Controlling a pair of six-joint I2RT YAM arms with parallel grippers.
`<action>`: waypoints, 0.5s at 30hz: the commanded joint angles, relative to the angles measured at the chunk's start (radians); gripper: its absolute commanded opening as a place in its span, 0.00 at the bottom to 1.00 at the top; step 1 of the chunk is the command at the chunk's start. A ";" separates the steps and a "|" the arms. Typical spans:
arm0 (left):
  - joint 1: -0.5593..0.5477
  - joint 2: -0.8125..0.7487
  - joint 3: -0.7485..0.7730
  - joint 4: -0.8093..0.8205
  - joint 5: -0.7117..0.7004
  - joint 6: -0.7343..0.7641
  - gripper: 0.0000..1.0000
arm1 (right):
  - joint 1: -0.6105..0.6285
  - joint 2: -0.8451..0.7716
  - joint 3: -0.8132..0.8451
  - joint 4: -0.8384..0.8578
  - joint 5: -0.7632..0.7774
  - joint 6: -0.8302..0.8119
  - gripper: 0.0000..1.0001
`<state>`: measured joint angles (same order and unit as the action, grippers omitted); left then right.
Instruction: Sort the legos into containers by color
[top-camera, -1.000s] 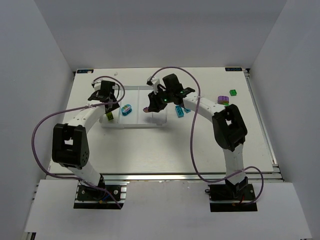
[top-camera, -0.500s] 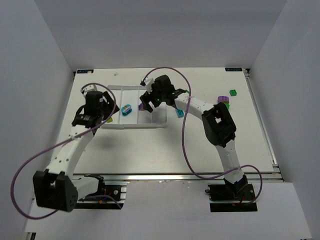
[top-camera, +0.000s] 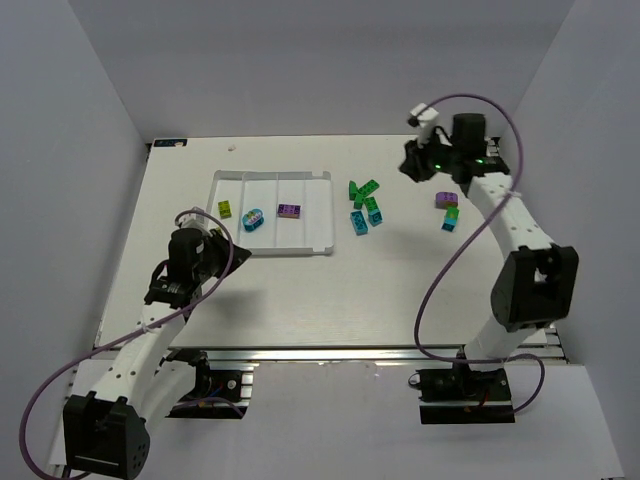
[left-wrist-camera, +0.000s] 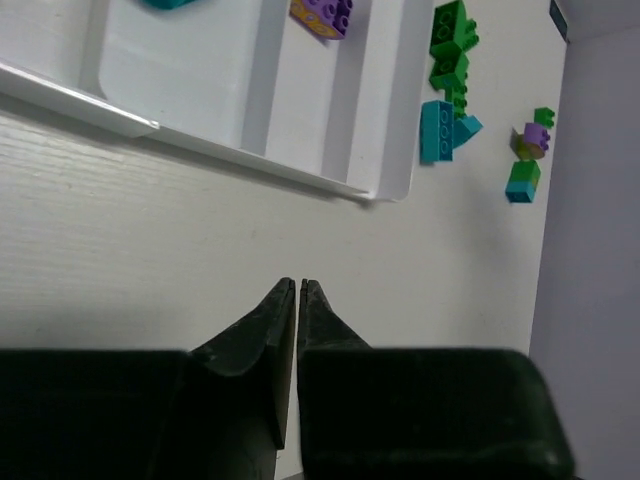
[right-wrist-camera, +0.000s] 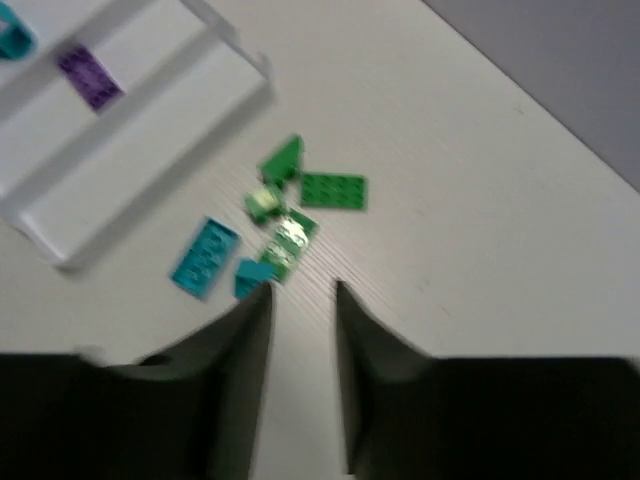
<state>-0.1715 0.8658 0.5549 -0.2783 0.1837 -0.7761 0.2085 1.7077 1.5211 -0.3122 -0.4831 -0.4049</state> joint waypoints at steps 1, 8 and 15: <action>-0.014 -0.028 -0.024 0.119 0.091 -0.045 0.17 | -0.092 -0.061 -0.119 -0.143 0.014 -0.095 0.43; -0.033 -0.008 -0.035 0.136 0.086 -0.058 0.62 | -0.264 0.052 -0.069 -0.218 0.322 0.171 0.73; -0.057 -0.036 -0.049 0.130 0.057 -0.084 0.63 | -0.271 0.138 -0.071 -0.254 0.459 0.362 0.69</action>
<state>-0.2150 0.8577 0.5243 -0.1669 0.2493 -0.8436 -0.0673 1.8706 1.4384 -0.5484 -0.1093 -0.1528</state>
